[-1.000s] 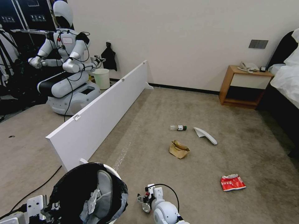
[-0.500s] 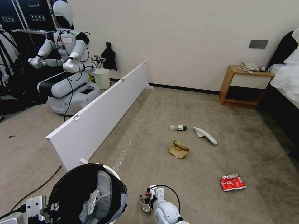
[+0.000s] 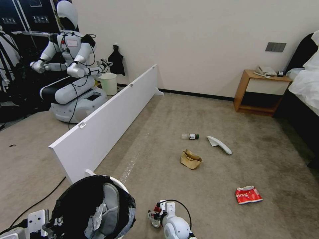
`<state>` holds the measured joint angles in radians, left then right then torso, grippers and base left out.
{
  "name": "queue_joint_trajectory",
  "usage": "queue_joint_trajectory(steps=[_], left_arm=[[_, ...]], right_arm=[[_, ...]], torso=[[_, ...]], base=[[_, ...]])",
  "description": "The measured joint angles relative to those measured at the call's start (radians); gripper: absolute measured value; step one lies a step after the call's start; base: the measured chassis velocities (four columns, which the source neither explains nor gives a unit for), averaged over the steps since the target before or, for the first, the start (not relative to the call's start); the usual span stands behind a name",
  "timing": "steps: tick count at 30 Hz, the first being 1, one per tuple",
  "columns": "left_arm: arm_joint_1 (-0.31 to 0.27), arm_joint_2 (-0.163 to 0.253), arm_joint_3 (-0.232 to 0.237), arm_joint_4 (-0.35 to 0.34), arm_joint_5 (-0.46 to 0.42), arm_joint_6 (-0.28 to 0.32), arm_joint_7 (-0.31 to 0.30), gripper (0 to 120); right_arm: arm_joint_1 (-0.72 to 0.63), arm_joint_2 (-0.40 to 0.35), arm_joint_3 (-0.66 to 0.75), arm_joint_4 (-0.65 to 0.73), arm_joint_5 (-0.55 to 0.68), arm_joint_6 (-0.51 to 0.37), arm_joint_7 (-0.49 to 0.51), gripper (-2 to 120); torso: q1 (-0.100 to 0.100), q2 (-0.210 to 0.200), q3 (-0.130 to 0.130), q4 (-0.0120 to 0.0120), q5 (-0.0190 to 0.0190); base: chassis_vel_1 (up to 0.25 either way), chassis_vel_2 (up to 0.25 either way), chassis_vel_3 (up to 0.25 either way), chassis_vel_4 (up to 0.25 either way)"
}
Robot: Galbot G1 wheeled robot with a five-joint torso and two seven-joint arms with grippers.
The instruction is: Pick up the trash bin, then pick up the garbage from the floor and place it into the trash bin.
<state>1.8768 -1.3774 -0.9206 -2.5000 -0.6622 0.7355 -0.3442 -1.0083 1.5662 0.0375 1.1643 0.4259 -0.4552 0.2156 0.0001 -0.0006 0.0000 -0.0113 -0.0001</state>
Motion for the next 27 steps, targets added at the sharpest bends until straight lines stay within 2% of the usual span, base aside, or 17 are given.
queue_joint_trajectory(steps=[7, 9, 10, 12, 15, 17, 27], left_arm=[[0.0, 0.0, 0.0, 0.0, 0.0, 0.0, 0.0, 3], [0.0, -0.001, 0.0, 0.0, -0.001, 0.0, 0.0, 3], [0.0, -0.001, 0.0, 0.0, -0.001, 0.0, 0.0, 3], [0.0, -0.001, 0.001, 0.0, -0.001, 0.0, 0.0, 3], [0.0, -0.001, 0.0, 0.0, -0.002, 0.0, 0.0, 3], [0.001, -0.001, -0.001, 0.0, -0.004, 0.0, 0.0, 3], [-0.004, -0.001, 0.0, 0.0, -0.008, 0.0, 0.0, 3]], right_arm=[[-0.001, -0.004, 0.003, 0.0, 0.0, 0.002, -0.002, 100], [-0.001, -0.005, 0.006, 0.001, 0.0, 0.005, -0.005, 90], [-0.001, -0.005, 0.006, 0.001, 0.0, 0.005, -0.005, 90], [-0.001, -0.005, 0.007, 0.0, 0.0, 0.012, -0.01, 79], [-0.001, -0.005, 0.007, 0.0, -0.001, 0.016, -0.012, 72], [-0.001, -0.007, 0.008, 0.0, -0.005, 0.022, -0.013, 61], [0.018, 0.001, 0.014, -0.014, -0.003, 0.032, -0.011, 42]], torso=[[0.0, 0.0, 0.0, -0.0001, -0.0001], [0.0, 0.0, 0.0, 0.0, 0.0], [0.0, 0.0, 0.0, 0.0, 0.0], [0.0, 0.0, 0.0, 0.0, 0.0], [0.0, 0.0, 0.0, 0.0, 0.0], [0.0, 0.0, 0.0, 0.0, 0.0], [0.0, 0.0, 0.0, 0.0, 0.0]], base=[[0.0, 0.0, 0.0, 0.0], [0.0, 0.0, 0.0, 0.0], [0.0, 0.0, 0.0, 0.0], [0.0, 0.0, 0.0, 0.0], [0.0, 0.0, 0.0, 0.0], [0.0, 0.0, 0.0, 0.0], [0.0, 0.0, 0.0, 0.0]])
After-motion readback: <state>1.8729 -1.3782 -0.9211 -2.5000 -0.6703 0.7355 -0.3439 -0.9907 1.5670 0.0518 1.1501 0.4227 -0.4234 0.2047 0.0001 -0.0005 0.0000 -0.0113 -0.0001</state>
